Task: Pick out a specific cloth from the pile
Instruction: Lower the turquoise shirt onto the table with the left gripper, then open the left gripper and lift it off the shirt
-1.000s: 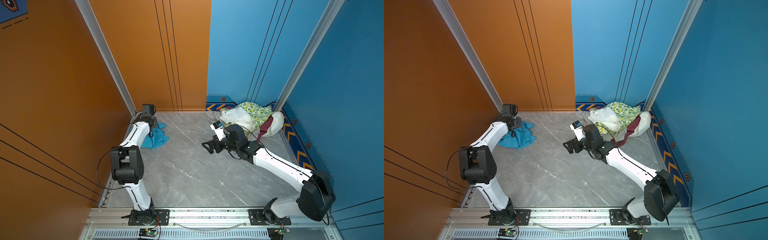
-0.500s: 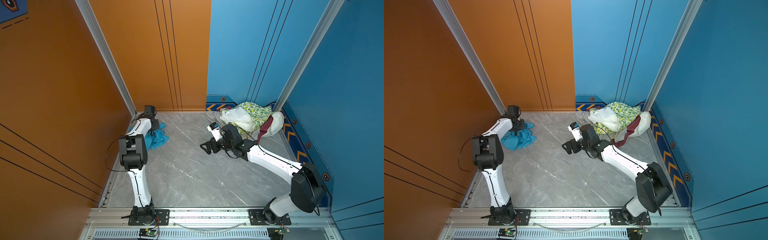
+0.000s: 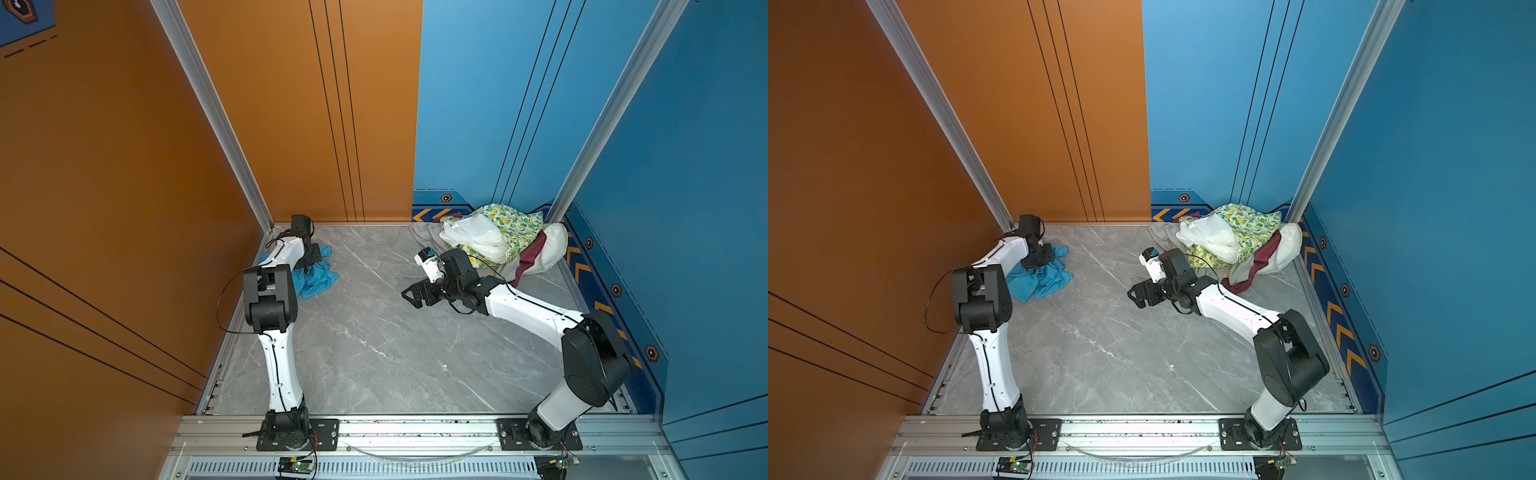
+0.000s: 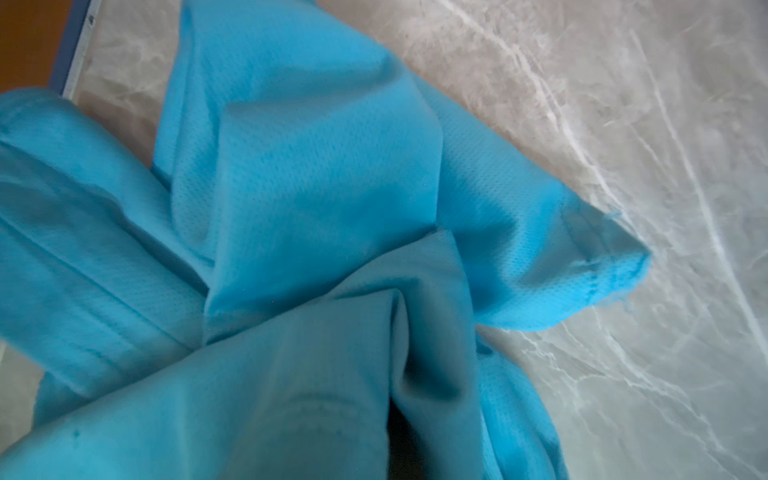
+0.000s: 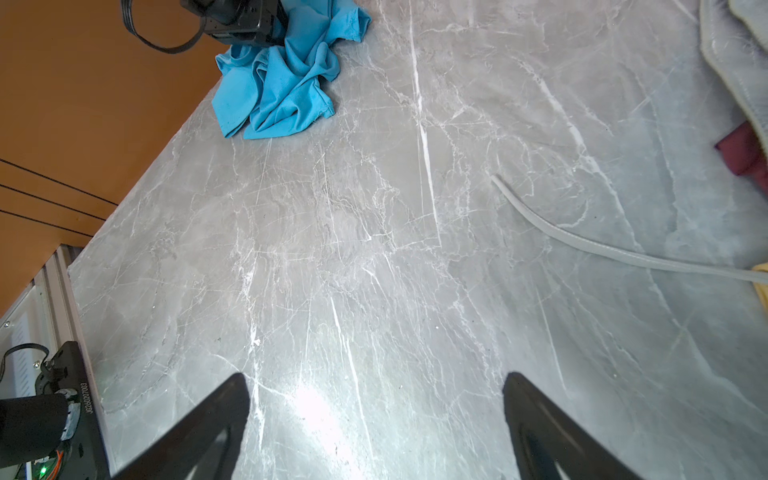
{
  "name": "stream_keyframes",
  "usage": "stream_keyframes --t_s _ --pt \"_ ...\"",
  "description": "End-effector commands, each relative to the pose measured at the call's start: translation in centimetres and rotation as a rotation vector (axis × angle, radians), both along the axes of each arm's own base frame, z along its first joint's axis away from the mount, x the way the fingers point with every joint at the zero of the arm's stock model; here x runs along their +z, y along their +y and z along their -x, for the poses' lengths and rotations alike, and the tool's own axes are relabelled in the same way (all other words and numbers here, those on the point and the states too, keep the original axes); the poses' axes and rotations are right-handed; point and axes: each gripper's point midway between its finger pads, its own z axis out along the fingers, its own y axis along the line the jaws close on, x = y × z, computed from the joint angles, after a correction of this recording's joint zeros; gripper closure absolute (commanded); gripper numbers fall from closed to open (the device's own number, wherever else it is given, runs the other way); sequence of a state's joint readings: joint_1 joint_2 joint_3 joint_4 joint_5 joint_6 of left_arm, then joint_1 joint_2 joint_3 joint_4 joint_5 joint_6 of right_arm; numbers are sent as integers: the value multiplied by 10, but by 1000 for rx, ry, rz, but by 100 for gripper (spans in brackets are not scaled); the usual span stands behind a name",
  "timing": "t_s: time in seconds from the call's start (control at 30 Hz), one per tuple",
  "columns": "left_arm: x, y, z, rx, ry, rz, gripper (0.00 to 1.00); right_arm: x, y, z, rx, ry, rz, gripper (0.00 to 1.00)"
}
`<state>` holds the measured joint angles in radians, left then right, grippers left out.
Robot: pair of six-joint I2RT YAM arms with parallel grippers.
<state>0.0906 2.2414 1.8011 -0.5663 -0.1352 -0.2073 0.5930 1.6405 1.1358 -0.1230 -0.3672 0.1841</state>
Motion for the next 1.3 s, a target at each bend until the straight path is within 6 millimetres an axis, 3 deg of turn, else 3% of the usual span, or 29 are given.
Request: stream_keyframes --t_s 0.0,0.03,0.43,0.77,0.9,1.27 --pt "-7 -10 7 -11 48 32 100 13 -2 -6 -9 -3 -21 4" --pt "-5 -9 7 -10 45 26 99 15 -4 -7 -12 -6 -22 4" --pt "66 -18 -4 -53 -86 -44 41 34 -13 -9 -38 -46 -38 4" --pt "108 -21 1 -82 -153 -92 24 66 -32 -2 -86 -126 -31 3" --pt "125 -20 6 -95 -179 -113 0 83 -43 2 -111 -170 -16 1" --pt "181 -26 28 -118 -279 -115 2 128 -70 6 -190 -276 4 0"
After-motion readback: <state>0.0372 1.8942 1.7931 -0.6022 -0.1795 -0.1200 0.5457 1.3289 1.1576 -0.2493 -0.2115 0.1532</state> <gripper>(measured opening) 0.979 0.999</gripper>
